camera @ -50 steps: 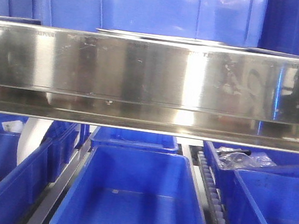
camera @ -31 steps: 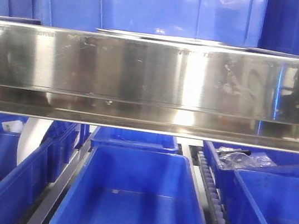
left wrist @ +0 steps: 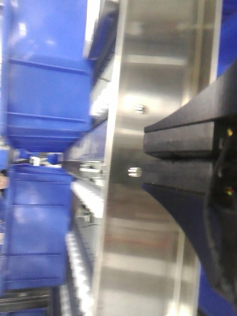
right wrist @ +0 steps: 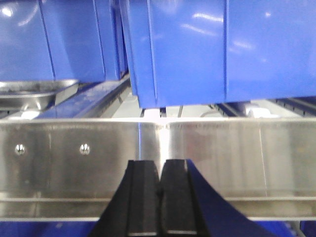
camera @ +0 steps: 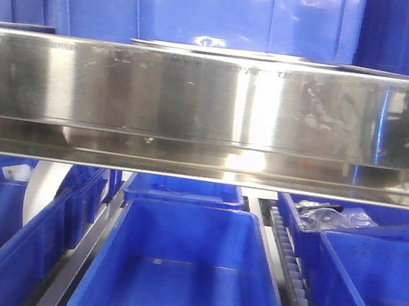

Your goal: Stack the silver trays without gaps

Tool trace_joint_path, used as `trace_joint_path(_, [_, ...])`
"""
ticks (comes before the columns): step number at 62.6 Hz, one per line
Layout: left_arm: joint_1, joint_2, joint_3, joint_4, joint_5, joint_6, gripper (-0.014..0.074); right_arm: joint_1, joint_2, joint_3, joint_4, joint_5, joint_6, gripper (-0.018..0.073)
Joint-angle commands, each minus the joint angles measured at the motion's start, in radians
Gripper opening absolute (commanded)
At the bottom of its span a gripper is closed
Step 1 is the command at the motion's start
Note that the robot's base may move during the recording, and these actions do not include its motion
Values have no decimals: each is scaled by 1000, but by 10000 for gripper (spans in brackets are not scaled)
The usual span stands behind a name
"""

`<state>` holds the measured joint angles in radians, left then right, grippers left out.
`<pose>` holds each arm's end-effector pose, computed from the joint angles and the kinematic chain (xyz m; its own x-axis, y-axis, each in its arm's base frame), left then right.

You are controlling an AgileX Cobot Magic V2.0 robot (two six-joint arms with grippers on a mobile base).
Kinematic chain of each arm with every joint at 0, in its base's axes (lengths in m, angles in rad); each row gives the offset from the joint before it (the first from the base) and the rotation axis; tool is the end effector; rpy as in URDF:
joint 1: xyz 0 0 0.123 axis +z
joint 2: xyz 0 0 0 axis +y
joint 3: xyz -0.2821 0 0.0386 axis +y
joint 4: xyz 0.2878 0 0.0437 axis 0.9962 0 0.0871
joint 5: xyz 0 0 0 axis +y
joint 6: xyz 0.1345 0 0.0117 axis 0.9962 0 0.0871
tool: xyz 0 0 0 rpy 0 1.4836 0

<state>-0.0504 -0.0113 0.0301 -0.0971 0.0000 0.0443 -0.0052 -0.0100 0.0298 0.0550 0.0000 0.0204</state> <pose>0.1406 -0.0071 0.2059 0.0655 -0.0561 -0.9963 0.0539 0.9972 -0.0527 0.1408 -0.0007 0.2058 0.0675 0.0750 -0.9949 0.0001 0.9972 0.0752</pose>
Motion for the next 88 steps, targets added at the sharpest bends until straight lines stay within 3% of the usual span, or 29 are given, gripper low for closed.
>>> trace_joint_path(1, [0,-12,-4,-7,-129,0,-48,-7,-20,0,-1,-119,-9,48])
trace_joint_path(10, [0,-11,-48,-7,-183,0,-48,-7,-20,-30,53,-185,17,48])
trace_joint_path(19, [0,12,-283,49,86,0,-34,-7,-13,-202,77,-79,25,78])
trace_joint_path(26, [-11,85,-488,84,271,21,83,-7,15,-351,77,53,24,275])
trace_joint_path(32, [-30,195,-664,82,352,44,293,-7,81,-476,77,132,24,527])
trace_joint_path(37, [-45,287,-762,82,426,44,420,-6,144,-547,77,158,24,631])
trace_joint_path(42, [-55,386,-846,56,488,44,468,-6,218,-617,77,182,24,615])
trace_joint_path(47, [-89,470,-907,-48,519,77,463,-6,297,-672,77,194,24,612])
trace_joint_path(55, [-205,587,-973,-315,524,373,463,11,434,-787,118,301,24,612])
trace_joint_path(59, [-277,649,-1003,-361,550,468,463,41,504,-858,162,377,15,612])
trace_joint_path(73, [-508,944,-1202,-360,639,477,463,246,792,-1103,199,557,-105,612])
trace_joint_path(80, [-584,1102,-1349,-297,695,472,463,341,946,-1230,199,637,-119,612])
trace_joint_path(84, [-605,1193,-1444,-248,732,400,462,377,1037,-1306,198,691,-119,612])
trace_joint_path(88, [-603,1279,-1538,-186,770,274,457,390,1128,-1391,196,754,-117,612])
